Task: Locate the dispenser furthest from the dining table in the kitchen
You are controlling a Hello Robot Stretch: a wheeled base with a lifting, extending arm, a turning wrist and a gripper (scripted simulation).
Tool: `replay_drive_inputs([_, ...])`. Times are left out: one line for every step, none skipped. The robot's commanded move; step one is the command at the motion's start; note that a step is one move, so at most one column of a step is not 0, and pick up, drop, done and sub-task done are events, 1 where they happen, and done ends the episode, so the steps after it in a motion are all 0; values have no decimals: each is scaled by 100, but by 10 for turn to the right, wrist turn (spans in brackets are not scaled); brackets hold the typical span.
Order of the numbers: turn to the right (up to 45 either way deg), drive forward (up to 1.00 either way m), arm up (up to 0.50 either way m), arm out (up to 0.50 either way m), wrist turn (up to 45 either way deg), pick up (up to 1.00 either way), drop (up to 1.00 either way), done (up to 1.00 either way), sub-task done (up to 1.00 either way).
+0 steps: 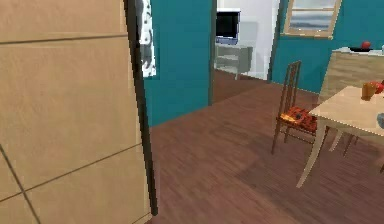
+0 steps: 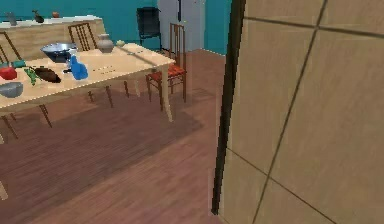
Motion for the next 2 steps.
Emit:
replay_drive_inputs([0, 10, 0, 0, 0, 0, 0, 0, 0])
replay_drive_inputs([450, 0, 0, 0, 0, 0, 0, 0, 0])
